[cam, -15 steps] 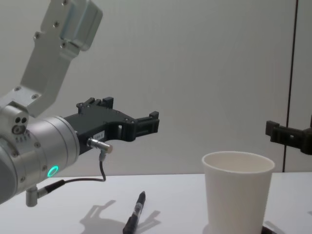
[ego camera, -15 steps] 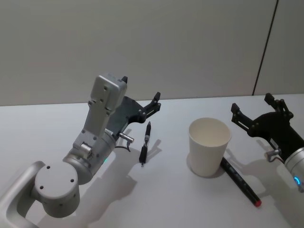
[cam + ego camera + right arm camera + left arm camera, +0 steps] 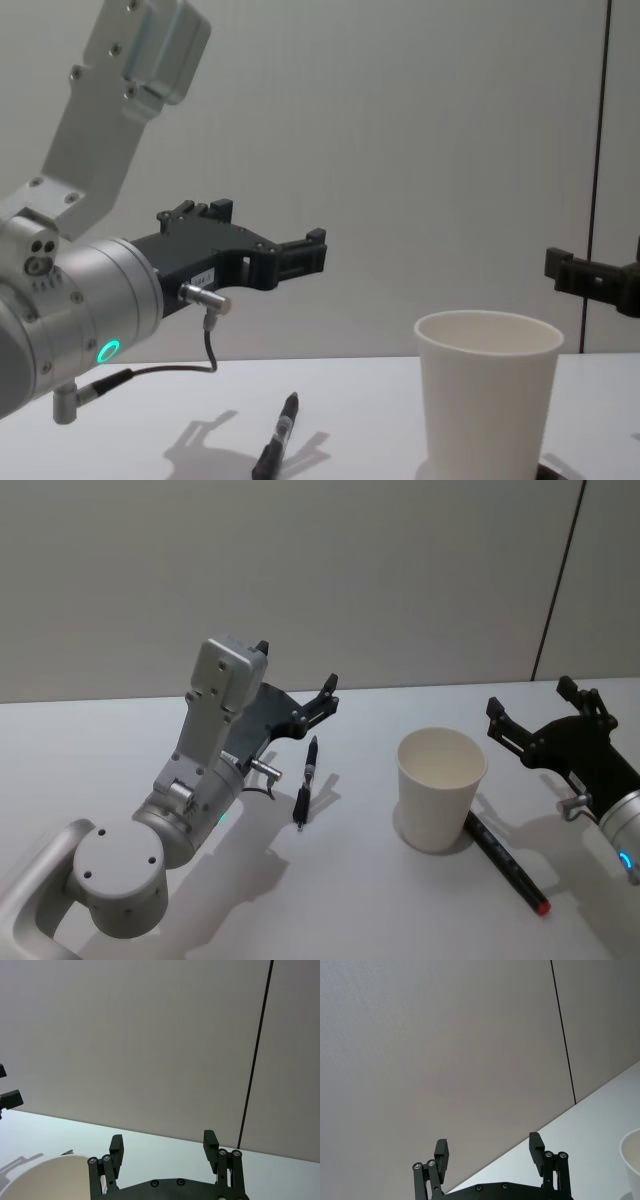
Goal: Place the pen into the pen holder.
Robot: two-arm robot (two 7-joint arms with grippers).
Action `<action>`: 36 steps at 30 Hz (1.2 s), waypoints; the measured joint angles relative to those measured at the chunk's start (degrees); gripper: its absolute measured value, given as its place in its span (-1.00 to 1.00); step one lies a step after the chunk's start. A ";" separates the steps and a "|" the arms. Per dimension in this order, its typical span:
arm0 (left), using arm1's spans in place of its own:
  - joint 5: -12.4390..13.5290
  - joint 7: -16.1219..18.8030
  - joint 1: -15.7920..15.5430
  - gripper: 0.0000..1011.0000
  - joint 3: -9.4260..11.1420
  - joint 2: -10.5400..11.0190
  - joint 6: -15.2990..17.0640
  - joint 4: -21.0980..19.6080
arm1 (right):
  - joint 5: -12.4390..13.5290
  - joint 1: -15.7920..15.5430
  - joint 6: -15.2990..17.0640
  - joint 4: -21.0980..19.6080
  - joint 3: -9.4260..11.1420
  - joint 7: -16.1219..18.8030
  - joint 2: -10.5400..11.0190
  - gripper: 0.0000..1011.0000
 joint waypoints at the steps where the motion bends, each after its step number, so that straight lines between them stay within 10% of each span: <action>1: 0.00 0.00 0.00 0.98 0.00 0.00 0.00 0.00 | 0.00 0.00 0.00 0.00 0.00 0.00 0.00 0.98; 36: 0.00 0.00 0.00 0.98 0.00 0.00 0.00 0.00 | 0.00 0.00 0.00 0.00 0.00 0.00 0.00 0.98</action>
